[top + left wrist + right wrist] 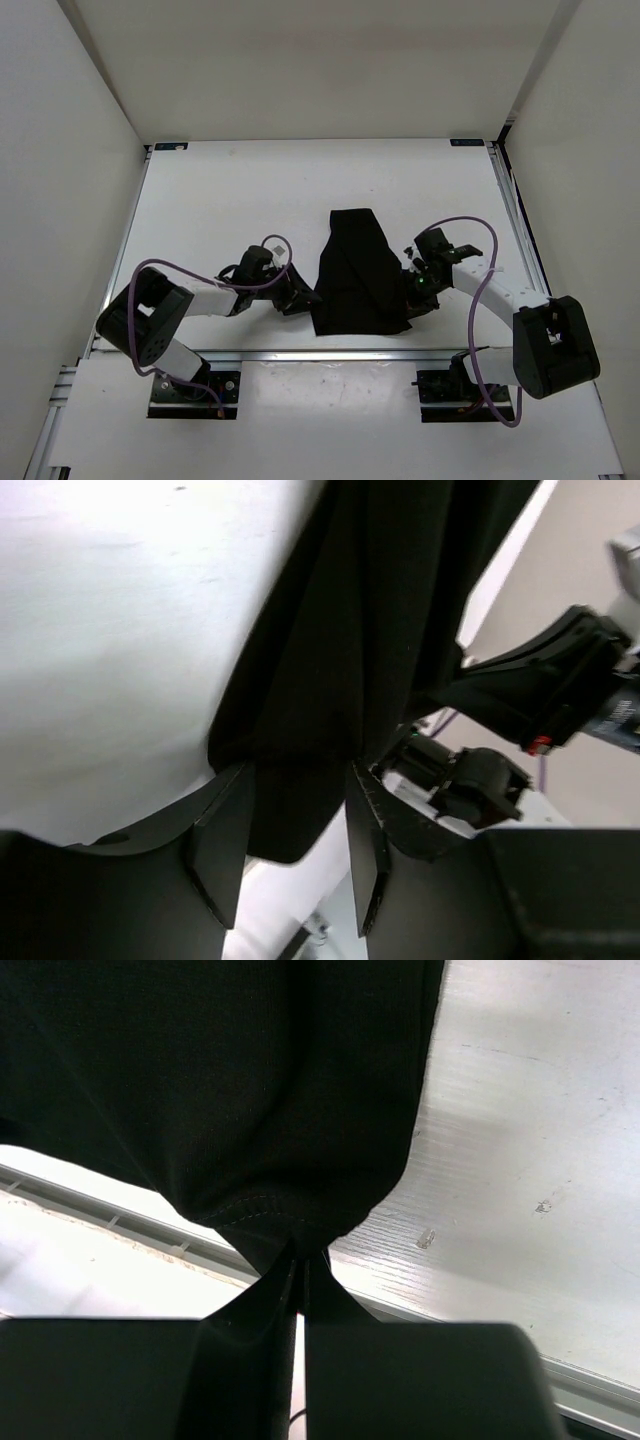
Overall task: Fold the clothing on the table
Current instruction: Flatten the skirt out
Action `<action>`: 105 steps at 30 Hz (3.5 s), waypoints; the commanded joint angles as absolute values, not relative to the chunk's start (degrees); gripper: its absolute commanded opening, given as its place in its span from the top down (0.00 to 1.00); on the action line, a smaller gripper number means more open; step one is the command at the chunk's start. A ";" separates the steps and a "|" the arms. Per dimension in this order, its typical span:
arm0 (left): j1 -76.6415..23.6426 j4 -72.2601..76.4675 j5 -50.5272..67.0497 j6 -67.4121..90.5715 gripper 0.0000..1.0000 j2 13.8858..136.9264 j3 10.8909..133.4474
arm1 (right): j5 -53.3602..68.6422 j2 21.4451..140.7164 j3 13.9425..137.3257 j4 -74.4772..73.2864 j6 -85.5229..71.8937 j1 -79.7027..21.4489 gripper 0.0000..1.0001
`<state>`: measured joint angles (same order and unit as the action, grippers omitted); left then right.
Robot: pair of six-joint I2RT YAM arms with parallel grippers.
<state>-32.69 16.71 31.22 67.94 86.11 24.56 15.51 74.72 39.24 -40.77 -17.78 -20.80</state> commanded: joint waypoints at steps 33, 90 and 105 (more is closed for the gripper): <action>-37.00 -9.21 18.46 51.95 0.50 87.10 44.73 | 14.41 73.75 42.10 -42.54 -18.37 -18.55 1.00; -24.54 -11.67 29.47 45.82 1.00 78.60 55.77 | 12.65 69.26 43.16 -36.74 -27.42 -10.89 0.07; -19.77 -17.13 17.67 37.71 1.00 71.80 34.27 | 19.68 78.56 51.85 -33.05 -26.54 -17.92 0.23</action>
